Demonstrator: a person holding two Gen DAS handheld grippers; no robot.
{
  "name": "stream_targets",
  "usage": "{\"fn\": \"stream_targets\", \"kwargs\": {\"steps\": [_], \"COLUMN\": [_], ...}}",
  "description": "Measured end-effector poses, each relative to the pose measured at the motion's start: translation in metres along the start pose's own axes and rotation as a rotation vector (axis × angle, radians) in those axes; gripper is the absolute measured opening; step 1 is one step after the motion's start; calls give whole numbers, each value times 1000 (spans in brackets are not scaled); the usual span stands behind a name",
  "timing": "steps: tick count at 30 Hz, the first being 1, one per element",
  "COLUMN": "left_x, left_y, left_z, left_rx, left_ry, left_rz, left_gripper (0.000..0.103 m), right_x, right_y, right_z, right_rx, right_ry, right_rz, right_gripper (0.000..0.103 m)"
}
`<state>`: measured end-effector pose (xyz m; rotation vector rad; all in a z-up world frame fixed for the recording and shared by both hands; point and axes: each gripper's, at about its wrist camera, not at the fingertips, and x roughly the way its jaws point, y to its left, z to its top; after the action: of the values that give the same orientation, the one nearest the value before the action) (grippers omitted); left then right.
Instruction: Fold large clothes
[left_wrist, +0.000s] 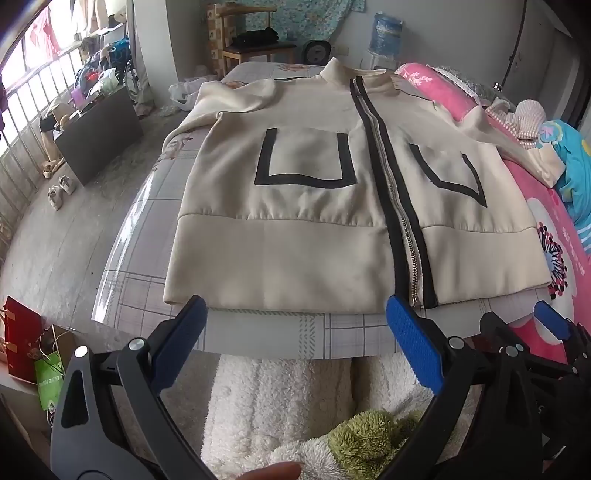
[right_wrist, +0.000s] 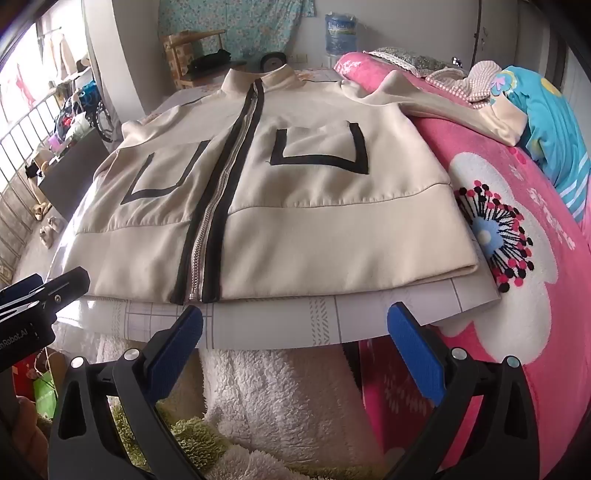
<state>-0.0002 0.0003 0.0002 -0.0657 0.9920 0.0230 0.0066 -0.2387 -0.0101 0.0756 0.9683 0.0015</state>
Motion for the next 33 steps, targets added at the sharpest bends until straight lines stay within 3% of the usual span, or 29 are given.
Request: {"fn": "stream_targets", "kwargs": {"steps": [33], "left_x": [0], "left_y": [1], "left_z": [-1], "left_rx": [3], "left_ry": [6], "left_rz": [-6], "left_gripper": [94], "right_x": [-2], "right_y": [1], "right_z": [4], "right_rx": [-1], "right_ry": [-9], "right_rz": [1], "right_gripper": [98]}}
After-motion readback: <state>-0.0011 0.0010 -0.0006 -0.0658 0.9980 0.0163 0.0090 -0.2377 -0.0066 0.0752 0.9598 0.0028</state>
